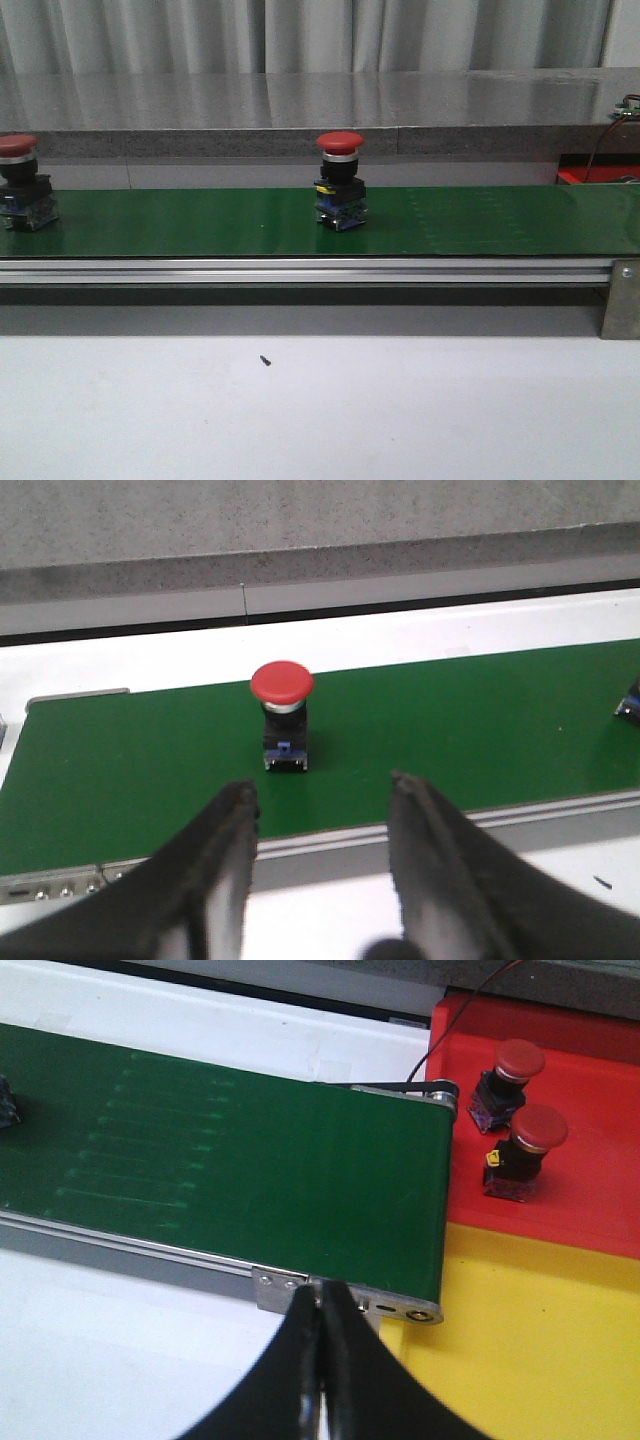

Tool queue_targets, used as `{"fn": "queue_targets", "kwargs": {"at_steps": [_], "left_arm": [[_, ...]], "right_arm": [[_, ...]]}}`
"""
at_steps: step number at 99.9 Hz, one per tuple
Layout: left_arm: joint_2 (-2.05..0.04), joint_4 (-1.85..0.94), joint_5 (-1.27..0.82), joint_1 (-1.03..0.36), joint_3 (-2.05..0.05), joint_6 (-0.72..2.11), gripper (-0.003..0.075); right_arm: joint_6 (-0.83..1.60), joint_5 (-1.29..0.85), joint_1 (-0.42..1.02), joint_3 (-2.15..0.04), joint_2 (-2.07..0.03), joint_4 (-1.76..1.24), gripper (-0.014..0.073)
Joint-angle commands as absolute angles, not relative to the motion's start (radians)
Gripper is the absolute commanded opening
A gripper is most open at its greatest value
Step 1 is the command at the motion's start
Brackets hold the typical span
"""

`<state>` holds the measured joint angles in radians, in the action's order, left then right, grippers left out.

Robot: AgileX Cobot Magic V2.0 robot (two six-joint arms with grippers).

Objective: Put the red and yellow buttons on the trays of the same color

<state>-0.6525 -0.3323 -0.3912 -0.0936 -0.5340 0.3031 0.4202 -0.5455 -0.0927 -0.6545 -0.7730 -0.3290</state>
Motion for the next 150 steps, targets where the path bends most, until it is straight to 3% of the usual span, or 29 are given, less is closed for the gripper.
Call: {"fn": "queue_targets", "kwargs": {"at_steps": [1,10,38,45,52,67,75,92,121,150], "left_arm": [[-0.607,-0.351,-0.293,-0.102,-0.508,0.303,0.0112],[-0.575,-0.351,-0.291,-0.102,-0.476,0.303,-0.0019],[-0.568,-0.351,-0.286,-0.102,-0.471,0.303,-0.0019],[-0.568,-0.351,-0.286,-0.102,-0.471,0.303,-0.002],[-0.568,-0.351,-0.286,-0.102,-0.471,0.303,-0.002],[-0.568,-0.351,-0.286,-0.102,-0.471,0.303,-0.002],[-0.568,-0.351,-0.286,-0.102,-0.471,0.303,-0.002],[-0.568,-0.351,-0.286,-0.102,-0.471,0.303,-0.002],[-0.568,-0.352,-0.286,-0.102,-0.471,0.303,-0.002],[-0.568,-0.352,-0.286,-0.102,-0.471,0.303,-0.002]], "right_arm": [[0.422,-0.49,-0.101,-0.679,-0.767,-0.351,-0.0096],[0.422,-0.482,-0.101,-0.679,-0.767,-0.361,-0.0096],[0.422,-0.47,-0.101,-0.679,-0.768,-0.364,-0.009],[0.422,-0.5,-0.101,-0.68,-0.768,-0.366,-0.0045],[0.422,-0.546,-0.101,-0.687,-0.768,-0.366,0.0083],[0.422,-0.602,-0.101,-0.722,-0.781,-0.369,0.0525],[0.422,-0.639,-0.101,-0.759,-0.806,-0.372,0.064],[0.422,-0.706,-0.099,-0.891,-0.915,-0.389,0.0598],[0.422,-0.847,-0.016,-1.168,-1.214,-0.411,0.0598],[0.422,-0.855,0.082,-1.296,-1.459,-0.41,0.0598]]}}
